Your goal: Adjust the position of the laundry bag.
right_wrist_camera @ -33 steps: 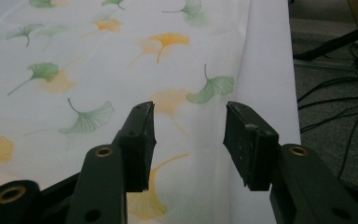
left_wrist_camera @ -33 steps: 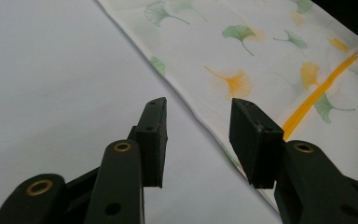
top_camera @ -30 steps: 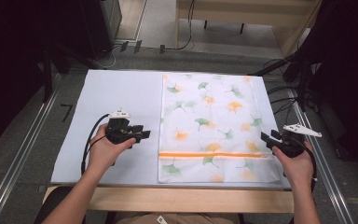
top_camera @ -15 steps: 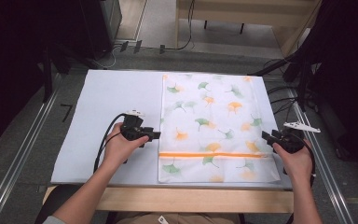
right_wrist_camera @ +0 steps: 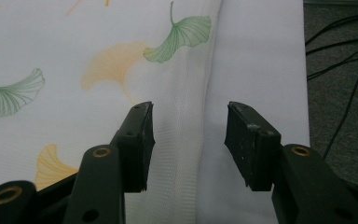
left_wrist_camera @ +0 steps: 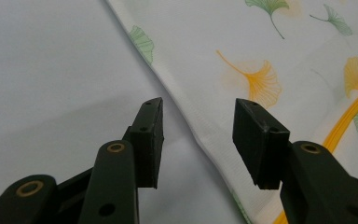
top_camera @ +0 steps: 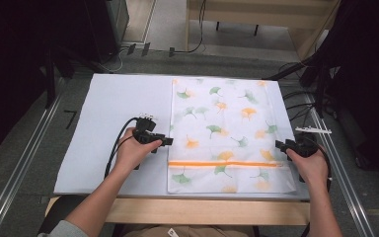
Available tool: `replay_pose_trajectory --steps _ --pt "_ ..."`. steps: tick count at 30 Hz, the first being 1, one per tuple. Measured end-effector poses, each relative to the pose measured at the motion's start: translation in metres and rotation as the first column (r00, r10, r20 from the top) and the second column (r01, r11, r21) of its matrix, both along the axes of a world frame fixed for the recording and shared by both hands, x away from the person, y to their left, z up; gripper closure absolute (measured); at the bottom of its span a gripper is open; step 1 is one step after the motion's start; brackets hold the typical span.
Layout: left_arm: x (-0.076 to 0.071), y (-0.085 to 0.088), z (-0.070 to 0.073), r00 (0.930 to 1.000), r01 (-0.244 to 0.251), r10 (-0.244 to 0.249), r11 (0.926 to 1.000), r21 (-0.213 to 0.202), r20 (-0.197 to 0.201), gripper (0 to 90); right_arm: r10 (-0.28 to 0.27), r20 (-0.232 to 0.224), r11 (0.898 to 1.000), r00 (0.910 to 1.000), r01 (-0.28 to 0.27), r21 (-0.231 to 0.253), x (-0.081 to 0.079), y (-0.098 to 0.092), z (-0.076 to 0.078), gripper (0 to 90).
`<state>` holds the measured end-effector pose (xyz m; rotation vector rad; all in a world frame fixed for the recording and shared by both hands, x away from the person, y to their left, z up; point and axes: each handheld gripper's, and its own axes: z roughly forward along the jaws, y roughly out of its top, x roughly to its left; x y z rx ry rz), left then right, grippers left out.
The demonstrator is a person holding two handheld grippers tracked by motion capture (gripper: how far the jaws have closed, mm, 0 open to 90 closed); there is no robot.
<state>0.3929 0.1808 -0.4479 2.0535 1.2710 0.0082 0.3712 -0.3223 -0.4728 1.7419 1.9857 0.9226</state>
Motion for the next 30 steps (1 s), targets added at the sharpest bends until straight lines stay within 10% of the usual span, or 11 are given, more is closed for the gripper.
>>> replay_pose_trajectory --steps 13,30 --pt "0.003 -0.010 -0.007 0.9996 0.021 -0.020 0.9997 0.011 -0.022 57.1 0.015 -0.006 1.000 0.9999 -0.015 0.007 -0.001 0.003 -0.005 54.5" --pt "0.004 -0.015 -0.009 0.9997 0.021 -0.021 0.9985 0.050 -0.012 85.6 0.068 -0.028 0.996 0.9973 -0.069 -0.056 0.001 0.016 0.000 90.0"
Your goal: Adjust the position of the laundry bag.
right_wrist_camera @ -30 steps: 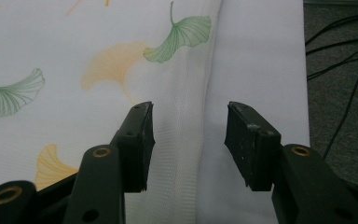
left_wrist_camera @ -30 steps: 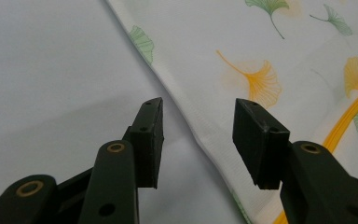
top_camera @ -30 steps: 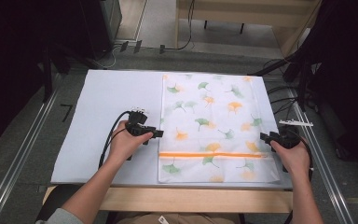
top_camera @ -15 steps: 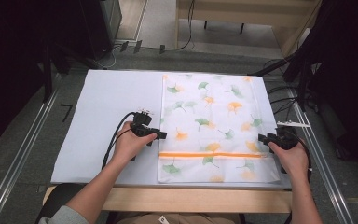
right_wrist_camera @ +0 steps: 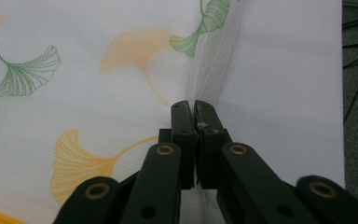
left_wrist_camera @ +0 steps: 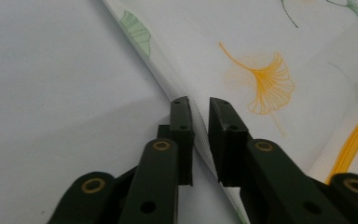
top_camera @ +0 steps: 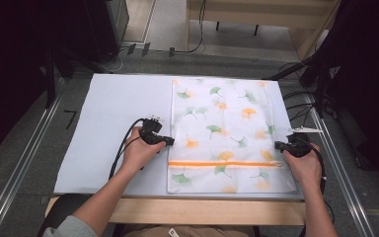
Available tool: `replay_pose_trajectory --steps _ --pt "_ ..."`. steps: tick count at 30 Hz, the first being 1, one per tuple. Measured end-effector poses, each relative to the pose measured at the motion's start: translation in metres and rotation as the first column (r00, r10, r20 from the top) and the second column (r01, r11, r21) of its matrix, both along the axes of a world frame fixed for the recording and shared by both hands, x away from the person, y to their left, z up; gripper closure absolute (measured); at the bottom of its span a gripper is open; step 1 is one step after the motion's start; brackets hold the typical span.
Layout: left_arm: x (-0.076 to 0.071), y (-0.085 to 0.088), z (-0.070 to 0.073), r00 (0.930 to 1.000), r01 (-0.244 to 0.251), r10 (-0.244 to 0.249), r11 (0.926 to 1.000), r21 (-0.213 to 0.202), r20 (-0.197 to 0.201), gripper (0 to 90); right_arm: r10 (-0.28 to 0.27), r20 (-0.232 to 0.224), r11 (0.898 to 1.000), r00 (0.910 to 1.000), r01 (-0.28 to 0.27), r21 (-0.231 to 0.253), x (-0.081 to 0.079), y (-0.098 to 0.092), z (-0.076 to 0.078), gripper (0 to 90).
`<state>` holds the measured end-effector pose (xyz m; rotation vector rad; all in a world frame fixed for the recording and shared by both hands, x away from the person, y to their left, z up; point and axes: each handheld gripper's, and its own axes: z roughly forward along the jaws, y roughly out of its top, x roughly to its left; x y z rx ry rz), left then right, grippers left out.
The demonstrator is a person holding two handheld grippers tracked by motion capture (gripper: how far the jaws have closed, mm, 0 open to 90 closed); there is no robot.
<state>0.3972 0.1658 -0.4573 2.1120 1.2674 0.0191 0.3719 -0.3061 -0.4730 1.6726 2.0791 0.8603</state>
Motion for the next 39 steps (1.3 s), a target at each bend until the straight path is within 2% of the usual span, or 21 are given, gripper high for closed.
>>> replay_pose_trajectory --steps 1,2,5,11,16,21,30,39 --pt "0.000 -0.001 -0.001 1.0000 -0.001 0.001 1.0000 0.002 0.005 85.6 0.000 0.000 1.000 1.0000 0.000 0.000 0.000 0.000 0.000 90.0" --pt "0.000 -0.002 0.000 1.0000 0.003 -0.004 0.9999 0.012 0.005 89.4 -0.010 -0.015 1.000 0.9998 0.010 0.023 0.000 0.000 0.001 90.0" --pt "0.001 -0.003 0.000 0.9998 0.015 -0.015 0.9997 0.021 0.014 90.0 -0.020 -0.030 0.999 0.9993 0.022 0.043 0.001 -0.002 0.001 90.0" --pt "0.000 -0.003 0.000 0.9994 0.024 -0.024 0.9996 0.018 0.023 90.0 -0.018 0.009 0.999 0.9998 0.017 0.048 -0.001 -0.005 0.005 90.0" --pt "0.001 -0.001 0.001 0.9995 0.021 -0.021 0.9997 0.010 0.025 90.0 -0.014 0.008 0.999 0.9999 0.014 0.051 -0.001 -0.004 0.005 90.0" --pt "0.002 0.005 0.004 0.9997 0.012 -0.012 0.9999 -0.005 0.021 90.0 -0.008 0.002 0.997 1.0000 0.008 0.076 -0.001 -0.003 0.006 90.0" --pt "0.002 0.020 0.010 0.9999 -0.004 0.005 0.9999 -0.014 0.014 90.0 0.028 0.003 0.997 0.9996 -0.028 0.076 0.000 0.007 0.008 90.0" --pt "-0.001 0.039 0.013 0.9998 -0.021 0.021 0.9998 -0.001 -0.001 90.0 0.072 -0.004 0.992 0.9974 -0.071 0.107 0.004 0.025 0.012 90.0"
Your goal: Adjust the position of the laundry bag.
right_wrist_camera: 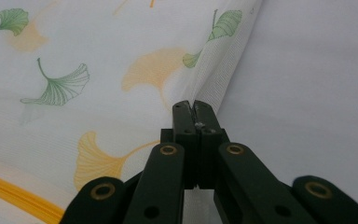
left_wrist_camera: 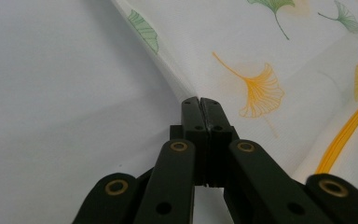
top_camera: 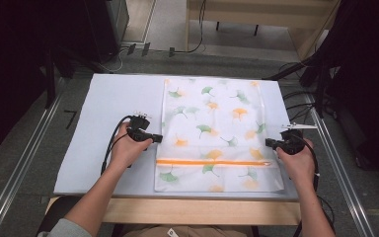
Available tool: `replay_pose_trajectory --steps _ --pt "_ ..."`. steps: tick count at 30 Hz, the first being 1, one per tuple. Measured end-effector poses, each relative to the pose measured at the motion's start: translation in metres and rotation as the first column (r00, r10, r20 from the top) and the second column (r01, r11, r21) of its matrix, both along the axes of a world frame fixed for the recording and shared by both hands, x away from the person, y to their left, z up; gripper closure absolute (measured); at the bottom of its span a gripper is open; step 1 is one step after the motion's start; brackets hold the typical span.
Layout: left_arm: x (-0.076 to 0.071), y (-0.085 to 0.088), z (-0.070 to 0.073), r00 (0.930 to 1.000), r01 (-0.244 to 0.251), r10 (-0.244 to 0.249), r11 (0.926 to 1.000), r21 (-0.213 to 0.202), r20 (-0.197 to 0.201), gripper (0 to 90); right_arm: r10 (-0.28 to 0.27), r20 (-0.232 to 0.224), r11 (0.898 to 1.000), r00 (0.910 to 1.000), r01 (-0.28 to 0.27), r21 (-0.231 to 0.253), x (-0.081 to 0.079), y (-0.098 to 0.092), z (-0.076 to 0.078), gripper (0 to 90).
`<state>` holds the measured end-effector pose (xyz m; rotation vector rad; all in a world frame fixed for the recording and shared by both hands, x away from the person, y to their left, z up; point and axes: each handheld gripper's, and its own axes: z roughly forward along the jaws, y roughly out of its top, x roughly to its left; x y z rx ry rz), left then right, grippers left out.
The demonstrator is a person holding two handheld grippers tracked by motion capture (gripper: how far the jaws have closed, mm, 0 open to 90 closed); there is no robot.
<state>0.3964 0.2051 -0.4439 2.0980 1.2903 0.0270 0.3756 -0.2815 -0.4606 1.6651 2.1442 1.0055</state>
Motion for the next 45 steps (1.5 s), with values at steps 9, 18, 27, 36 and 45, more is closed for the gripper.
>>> replay_pose_trajectory --steps 9,18,27,36,45 --pt "-0.004 0.025 0.004 0.9996 -0.028 0.028 0.9995 -0.013 -0.009 90.0 0.044 -0.011 0.998 0.9990 -0.043 0.035 0.006 0.016 0.002 90.0" --pt "-0.007 0.050 0.009 0.9980 -0.062 0.062 0.9980 -0.013 -0.012 90.0 0.097 -0.011 0.995 0.9952 -0.097 0.039 0.012 0.038 0.003 90.0" --pt "-0.009 0.075 0.012 0.9949 -0.100 0.100 0.9946 -0.027 -0.011 90.0 0.154 -0.004 0.987 0.9881 -0.153 0.052 0.016 0.060 0.003 90.0" --pt "-0.007 0.084 0.010 0.9921 -0.125 0.125 0.9920 -0.020 -0.014 90.0 0.173 -0.004 0.983 0.9848 -0.173 0.063 0.018 0.069 0.001 90.0" --pt "-0.003 0.089 0.008 0.9900 -0.141 0.141 0.9898 -0.020 -0.013 90.0 0.187 -0.016 0.980 0.9822 -0.186 0.071 0.017 0.072 0.001 90.0"
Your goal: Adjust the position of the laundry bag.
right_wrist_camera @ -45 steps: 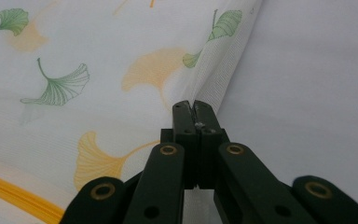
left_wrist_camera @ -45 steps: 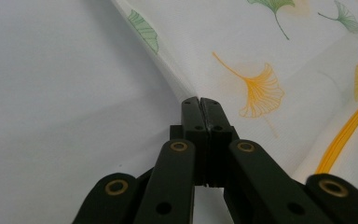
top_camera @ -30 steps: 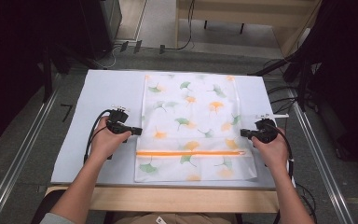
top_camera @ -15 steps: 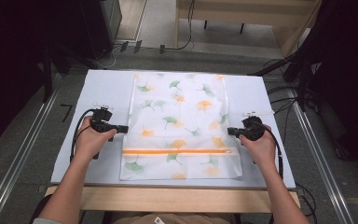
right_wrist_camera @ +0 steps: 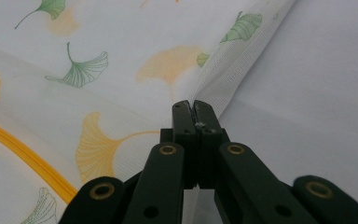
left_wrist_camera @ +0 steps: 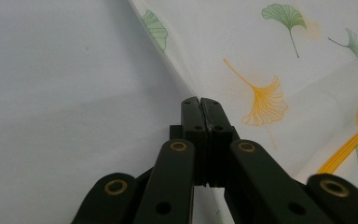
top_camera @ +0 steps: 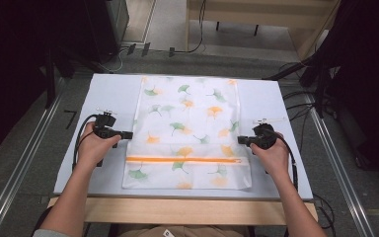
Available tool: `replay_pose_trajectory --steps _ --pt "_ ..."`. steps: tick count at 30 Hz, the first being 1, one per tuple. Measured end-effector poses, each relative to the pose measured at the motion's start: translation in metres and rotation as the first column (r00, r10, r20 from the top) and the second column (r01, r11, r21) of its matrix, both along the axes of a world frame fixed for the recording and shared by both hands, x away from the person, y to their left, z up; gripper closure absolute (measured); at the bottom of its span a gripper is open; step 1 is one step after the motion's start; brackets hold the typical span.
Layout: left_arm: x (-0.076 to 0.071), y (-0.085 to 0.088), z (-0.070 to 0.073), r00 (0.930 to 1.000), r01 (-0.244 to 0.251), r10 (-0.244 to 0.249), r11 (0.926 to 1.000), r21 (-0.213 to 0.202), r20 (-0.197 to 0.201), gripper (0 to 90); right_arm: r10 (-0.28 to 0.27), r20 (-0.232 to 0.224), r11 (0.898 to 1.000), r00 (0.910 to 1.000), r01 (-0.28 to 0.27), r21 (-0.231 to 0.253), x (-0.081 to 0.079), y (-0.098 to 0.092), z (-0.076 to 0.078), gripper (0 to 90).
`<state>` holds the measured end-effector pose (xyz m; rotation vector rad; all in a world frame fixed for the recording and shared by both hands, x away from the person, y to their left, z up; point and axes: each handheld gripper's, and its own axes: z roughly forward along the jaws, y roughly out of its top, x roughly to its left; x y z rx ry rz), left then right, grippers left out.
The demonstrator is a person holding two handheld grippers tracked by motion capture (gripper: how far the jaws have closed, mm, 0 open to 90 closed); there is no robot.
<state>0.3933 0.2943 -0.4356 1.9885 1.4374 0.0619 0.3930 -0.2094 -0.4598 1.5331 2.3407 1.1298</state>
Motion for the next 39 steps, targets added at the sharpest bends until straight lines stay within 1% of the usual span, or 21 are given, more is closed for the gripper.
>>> replay_pose_trajectory --steps 3,7,11,13,14,15,16,17,18,20,21,22,24,26,31,33,34,35,36,39 --pt "0.000 0.000 0.000 1.0000 -0.001 0.001 1.0000 -0.006 0.003 90.0 0.000 -0.004 1.000 1.0000 0.000 -0.004 -0.001 0.001 0.000 90.0" --pt "-0.001 0.002 0.001 1.0000 -0.001 0.001 1.0000 0.006 -0.005 90.0 0.011 0.000 1.000 0.9999 -0.011 -0.013 -0.002 0.003 -0.001 90.0" --pt "-0.001 0.001 0.000 1.0000 0.002 -0.002 1.0000 0.009 -0.003 90.0 0.013 -0.002 1.000 0.9999 -0.013 -0.015 -0.003 0.004 -0.001 90.0" --pt "-0.001 -0.001 -0.001 0.9999 0.010 -0.010 0.9997 0.022 -0.005 89.6 0.012 -0.004 1.000 0.9999 -0.013 -0.020 -0.002 0.004 -0.003 89.0" --pt "-0.002 0.000 -0.001 0.9999 0.011 -0.011 0.9998 0.018 -0.002 87.4 0.012 -0.003 1.000 0.9999 -0.012 -0.026 -0.002 0.004 -0.004 87.4" --pt "-0.002 0.000 0.000 0.9999 0.007 -0.007 0.9999 0.009 0.010 84.1 0.013 -0.003 1.000 0.9999 -0.013 -0.025 -0.002 0.004 -0.004 85.3" --pt "-0.003 0.001 0.001 0.9998 0.003 -0.003 1.0000 0.000 0.017 80.3 0.010 -0.001 1.000 1.0000 -0.010 -0.019 -0.002 0.002 -0.004 82.1" --pt "-0.004 0.003 0.004 0.9998 -0.005 0.005 0.9997 -0.024 0.021 78.2 0.003 -0.002 1.000 1.0000 -0.003 -0.009 -0.003 0.001 -0.003 77.7" --pt "-0.006 0.003 0.006 0.9995 -0.004 0.005 0.9995 -0.032 0.031 75.9 -0.006 0.007 1.000 1.0000 0.006 0.007 -0.003 -0.002 -0.002 73.8" --pt "-0.008 0.003 0.010 0.9989 0.002 0.000 0.9992 -0.041 0.047 71.9 -0.014 0.022 1.000 0.9997 0.014 0.013 -0.004 -0.005 -0.001 69.0" --pt "-0.010 0.003 0.012 0.9981 0.003 0.000 0.9985 -0.054 0.062 69.5 -0.019 0.027 1.000 0.9995 0.018 0.017 -0.004 -0.006 0.000 65.8" --pt "-0.012 0.001 0.014 0.9975 0.005 0.000 0.9978 -0.066 0.071 66.3 -0.017 0.032 1.000 0.9993 0.017 0.019 -0.005 -0.008 0.002 64.7" --pt "-0.014 -0.001 0.018 0.9968 0.021 -0.016 0.9978 -0.063 0.078 63.8 -0.021 0.053 1.000 0.9984 0.021 0.011 -0.009 -0.008 0.005 62.5" --pt "-0.016 -0.005 0.021 0.9960 0.038 -0.032 0.9971 -0.066 0.084 62.8 -0.025 0.078 1.000 0.9967 0.024 0.013 -0.012 -0.009 0.007 61.8" --pt "-0.021 -0.015 0.024 0.9909 0.092 -0.084 0.9930 -0.074 0.105 60.6 -0.035 0.100 0.999 0.9944 0.034 0.013 -0.018 -0.013 0.010 62.2" --pt "-0.023 -0.018 0.026 0.9892 0.101 -0.093 0.9925 -0.069 0.113 58.8 -0.040 0.097 0.999 0.9945 0.039 0.015 -0.021 -0.015 0.012 62.4" --pt "-0.023 -0.019 0.027 0.9886 0.109 -0.100 0.9912 -0.075 0.112 58.7 -0.039 0.102 0.999 0.9940 0.037 0.020 -0.022 -0.016 0.013 63.0" --pt "-0.024 -0.021 0.027 0.9889 0.109 -0.099 0.9901 -0.088 0.111 57.9 -0.039 0.097 0.999 0.9945 0.038 0.016 -0.024 -0.016 0.013 63.0" --pt "-0.025 -0.021 0.028 0.9892 0.109 -0.099 0.9898 -0.092 0.108 57.6 -0.034 0.101 0.999 0.9943 0.033 0.009 -0.025 -0.017 0.013 63.3" --pt "-0.027 -0.023 0.031 0.9867 0.120 -0.107 0.9878 -0.100 0.122 56.3 -0.028 0.094 1.000 0.9951 0.029 -0.003 -0.028 -0.017 0.014 63.7"
